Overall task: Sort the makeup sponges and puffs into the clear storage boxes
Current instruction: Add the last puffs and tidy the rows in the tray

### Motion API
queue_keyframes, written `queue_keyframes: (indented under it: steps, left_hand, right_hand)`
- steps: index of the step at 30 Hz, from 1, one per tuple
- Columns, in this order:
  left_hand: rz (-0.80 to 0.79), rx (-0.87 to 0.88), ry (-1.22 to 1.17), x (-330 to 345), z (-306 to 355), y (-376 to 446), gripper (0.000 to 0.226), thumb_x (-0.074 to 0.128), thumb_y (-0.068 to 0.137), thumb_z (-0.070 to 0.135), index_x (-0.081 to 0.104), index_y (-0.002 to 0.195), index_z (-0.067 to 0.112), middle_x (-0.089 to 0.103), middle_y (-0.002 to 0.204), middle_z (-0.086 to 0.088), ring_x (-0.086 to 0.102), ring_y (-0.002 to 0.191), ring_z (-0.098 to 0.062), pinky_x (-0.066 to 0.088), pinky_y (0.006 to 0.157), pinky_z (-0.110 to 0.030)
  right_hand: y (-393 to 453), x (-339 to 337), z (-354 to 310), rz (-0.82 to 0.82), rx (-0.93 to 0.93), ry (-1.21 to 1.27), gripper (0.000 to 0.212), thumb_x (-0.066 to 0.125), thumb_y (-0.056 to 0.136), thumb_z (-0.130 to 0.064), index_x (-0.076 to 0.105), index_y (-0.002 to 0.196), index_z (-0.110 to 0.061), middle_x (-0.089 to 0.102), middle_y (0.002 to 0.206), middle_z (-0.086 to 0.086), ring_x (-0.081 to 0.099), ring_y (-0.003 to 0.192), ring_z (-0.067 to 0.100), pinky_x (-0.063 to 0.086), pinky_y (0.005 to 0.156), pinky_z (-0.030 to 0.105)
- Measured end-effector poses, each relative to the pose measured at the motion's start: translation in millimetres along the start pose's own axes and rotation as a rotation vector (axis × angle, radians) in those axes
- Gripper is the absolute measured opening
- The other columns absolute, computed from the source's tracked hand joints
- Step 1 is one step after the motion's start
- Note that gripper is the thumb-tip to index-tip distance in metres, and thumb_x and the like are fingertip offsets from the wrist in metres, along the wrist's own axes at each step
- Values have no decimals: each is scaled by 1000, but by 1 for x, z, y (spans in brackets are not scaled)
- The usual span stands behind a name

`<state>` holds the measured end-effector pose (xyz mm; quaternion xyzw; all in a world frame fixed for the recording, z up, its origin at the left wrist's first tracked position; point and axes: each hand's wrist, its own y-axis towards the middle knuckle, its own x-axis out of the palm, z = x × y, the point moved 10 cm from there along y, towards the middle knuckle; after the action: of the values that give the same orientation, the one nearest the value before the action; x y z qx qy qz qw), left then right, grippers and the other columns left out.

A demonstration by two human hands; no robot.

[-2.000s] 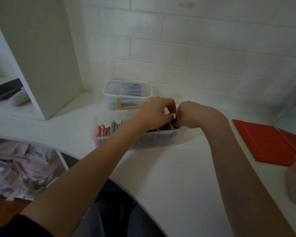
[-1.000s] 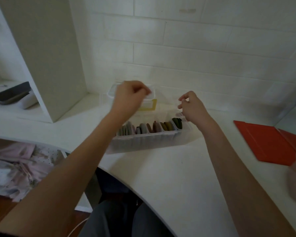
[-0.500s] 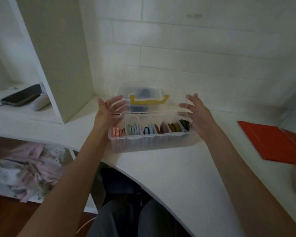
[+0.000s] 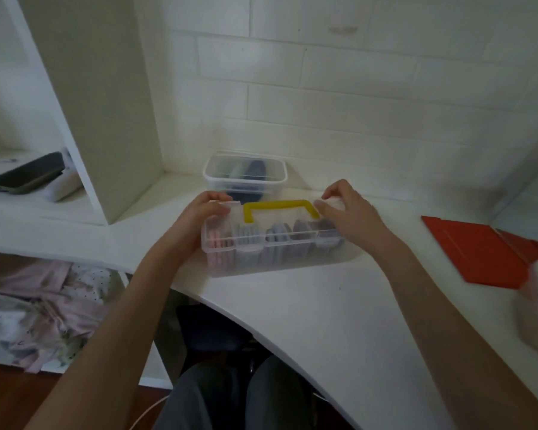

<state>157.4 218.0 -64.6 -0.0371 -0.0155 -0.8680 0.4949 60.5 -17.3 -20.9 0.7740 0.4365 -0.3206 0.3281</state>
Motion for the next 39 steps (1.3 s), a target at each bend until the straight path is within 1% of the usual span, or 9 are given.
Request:
queue_keyframes:
  steps: [2,6,9,13,16,22,25,31,39]
  left_hand:
    - [28,-50,97,-10,-2,-4,19,62,85,18,57,103,16,62,97,-9,66,73,-16,54,57,-26]
    - [237,89,107,-23,16,-16,7,64,86,15,63,93,15,65,85,-3,63,70,-14,51,52,-21]
    - [427,264,95,-27,22,-36,13,58,90,19,69,83,17,68,87,-3,65,79,-16,55,71,-32]
    - [146,205,-80,-1,-6,-40,27,52,89,50,56,107,31,59,113,1,61,107,-24,54,84,-39]
    - [-40,268,-11,11,-7,-42,72,78,59,56,40,117,37,51,121,3,60,108,-16,54,84,-33]
    - [119,337,332,1,-1,-54,87,88,59,20,35,127,31,39,129,1,50,117,-16,51,91,-26]
    - [149,351,354,-1,-2,-56,86,88,57,26,36,125,34,41,130,1,53,116,-16,52,94,-33]
    - [154,371,372,3,3,-59,78,87,62,24,38,122,31,57,116,7,62,104,-10,54,83,-22]
    - [197,350,452,4,4,-61,75,84,64,37,36,121,37,57,118,10,61,102,-7,53,83,-19]
  right_hand:
    - [-4,-5,-3,59,-35,-45,11,48,94,-36,48,103,-30,59,116,-4,52,112,22,24,110,48]
    - [-15,-6,0,79,-46,340,23,55,93,-26,55,116,-24,58,119,-7,55,109,13,39,87,24]
    - [-22,-3,11,104,-43,582,16,67,86,-30,65,102,-25,54,134,-7,48,125,10,38,106,30]
    - [-38,7,22,91,-14,783,22,74,74,-39,65,91,-28,47,138,-16,44,130,8,38,109,43]
    - [-44,8,29,173,22,861,14,75,77,-36,65,83,-29,50,134,-20,47,128,9,38,108,48]
    - [-53,16,29,29,-41,824,59,82,57,-56,56,106,-38,53,132,10,57,114,22,48,96,41]
    - [-55,18,30,-75,-79,779,72,79,63,-28,44,126,-26,52,125,3,61,101,5,53,80,22]
    - [-55,15,32,-25,-99,745,58,72,75,2,42,122,-16,55,112,-3,61,90,-1,52,74,15]
    - [-56,7,29,82,-94,691,52,74,75,0,46,117,-12,55,106,-13,56,91,-6,47,72,7]
